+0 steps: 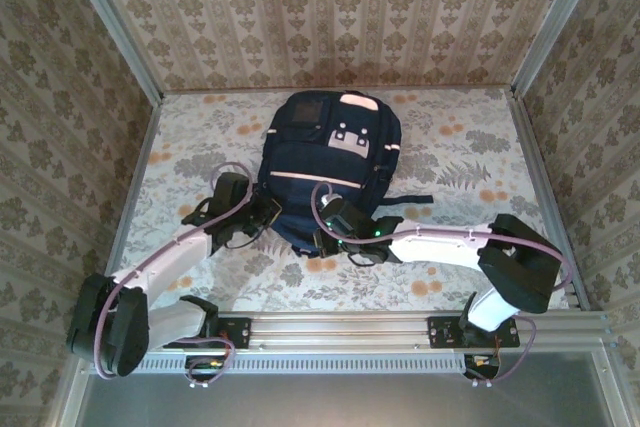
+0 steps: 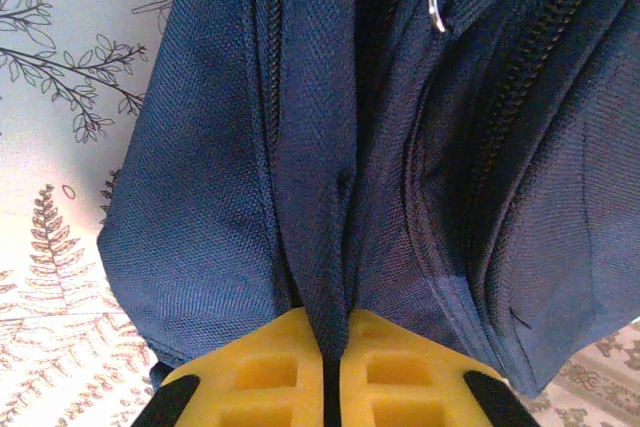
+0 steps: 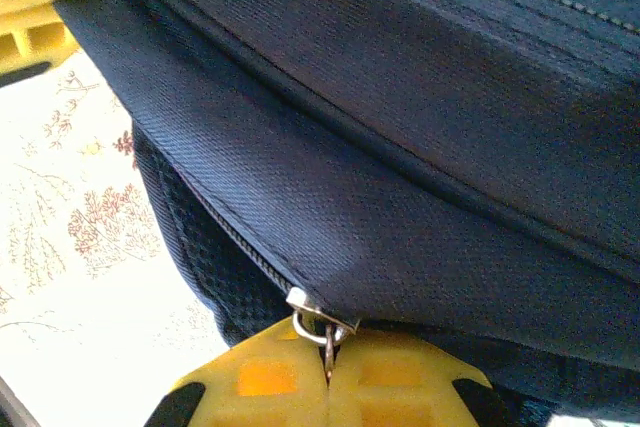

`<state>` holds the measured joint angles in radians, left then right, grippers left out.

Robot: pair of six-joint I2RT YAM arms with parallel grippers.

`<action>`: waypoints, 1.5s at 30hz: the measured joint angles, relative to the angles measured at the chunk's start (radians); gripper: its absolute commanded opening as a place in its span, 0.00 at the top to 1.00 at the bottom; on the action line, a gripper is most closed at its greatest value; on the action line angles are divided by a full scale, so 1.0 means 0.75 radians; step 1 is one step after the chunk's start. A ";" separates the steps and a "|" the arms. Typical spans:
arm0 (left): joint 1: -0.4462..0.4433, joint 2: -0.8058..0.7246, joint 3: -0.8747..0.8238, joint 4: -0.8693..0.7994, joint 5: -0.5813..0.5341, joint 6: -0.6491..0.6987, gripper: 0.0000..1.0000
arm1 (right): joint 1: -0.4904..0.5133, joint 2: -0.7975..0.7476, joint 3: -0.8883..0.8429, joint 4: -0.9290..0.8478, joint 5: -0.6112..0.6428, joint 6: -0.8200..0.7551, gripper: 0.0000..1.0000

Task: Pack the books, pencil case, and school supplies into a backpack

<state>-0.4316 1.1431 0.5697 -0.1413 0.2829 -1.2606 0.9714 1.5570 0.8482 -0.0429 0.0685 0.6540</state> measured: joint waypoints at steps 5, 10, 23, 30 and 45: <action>0.025 -0.043 0.000 -0.026 0.047 0.022 0.92 | -0.023 -0.081 -0.061 0.000 0.007 -0.010 1.00; 0.047 -0.057 0.000 -0.043 0.111 0.060 0.92 | -0.083 -0.148 -0.124 0.025 -0.032 -0.029 1.00; 0.060 -0.096 0.003 -0.103 0.116 0.144 0.91 | -0.132 -0.157 -0.064 -0.041 -0.234 -0.101 1.00; -0.027 -0.078 0.019 -0.128 -0.020 0.163 0.91 | -0.153 -0.077 0.070 -0.248 -0.326 -0.104 0.95; -0.056 -0.083 0.031 -0.155 -0.081 0.231 0.93 | -0.256 0.024 0.251 -0.527 -0.569 -0.121 0.92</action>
<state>-0.4740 1.0809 0.5930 -0.2577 0.2222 -1.0870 0.7795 1.5753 1.0363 -0.4381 -0.3580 0.5632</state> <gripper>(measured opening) 0.079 0.076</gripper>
